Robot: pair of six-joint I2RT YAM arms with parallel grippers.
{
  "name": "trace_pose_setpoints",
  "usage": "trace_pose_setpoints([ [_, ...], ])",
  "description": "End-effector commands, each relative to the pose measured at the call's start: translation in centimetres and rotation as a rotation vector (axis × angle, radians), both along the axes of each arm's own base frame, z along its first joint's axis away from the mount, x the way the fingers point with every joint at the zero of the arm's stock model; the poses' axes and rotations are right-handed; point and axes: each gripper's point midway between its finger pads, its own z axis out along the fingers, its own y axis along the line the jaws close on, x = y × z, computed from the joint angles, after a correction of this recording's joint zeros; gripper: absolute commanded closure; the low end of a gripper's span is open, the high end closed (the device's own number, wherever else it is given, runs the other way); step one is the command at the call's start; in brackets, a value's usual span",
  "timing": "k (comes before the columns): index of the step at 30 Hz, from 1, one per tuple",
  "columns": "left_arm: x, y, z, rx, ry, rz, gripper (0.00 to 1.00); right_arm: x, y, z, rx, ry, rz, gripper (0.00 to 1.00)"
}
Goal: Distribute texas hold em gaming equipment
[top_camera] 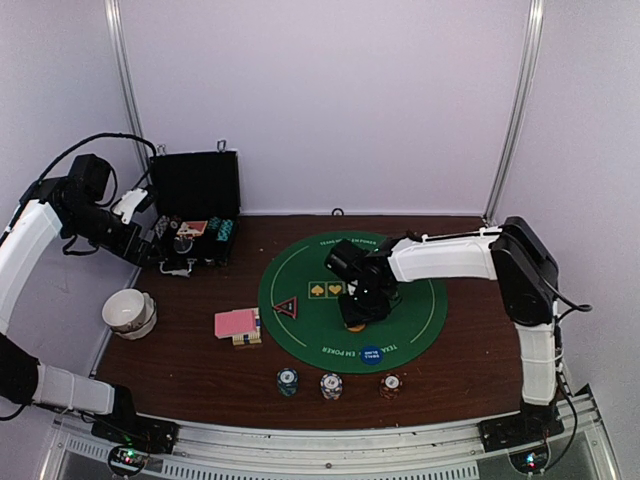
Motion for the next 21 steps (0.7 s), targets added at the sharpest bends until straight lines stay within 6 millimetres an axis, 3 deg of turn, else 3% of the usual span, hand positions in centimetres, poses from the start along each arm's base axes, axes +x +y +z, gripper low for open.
trace_pose_setpoints([
  [1, 0.4, 0.2, 0.8, 0.017, -0.031, -0.006, 0.02, 4.0, -1.0, -0.1, -0.04, -0.048, -0.027, 0.57],
  [9, 0.3, 0.4, 0.8, 0.035, -0.031, -0.008, 0.02, 10.9, -0.9, -0.8, -0.014, -0.091, -0.068, 0.59],
  [15, 0.5, 0.5, 1.1, 0.045, -0.038, -0.01, 0.02, 15.2, -1.2, 0.1, -0.019, -0.148, -0.079, 0.58],
  [18, 0.7, 0.5, 1.0, 0.044, -0.032, -0.009, 0.02, 16.6, -1.6, 1.3, -0.028, -0.181, -0.082, 0.51],
  [21, 0.7, 0.6, 1.1, 0.047, -0.032, -0.006, 0.03, 17.1, -1.8, 3.0, -0.027, -0.214, -0.082, 0.34],
])
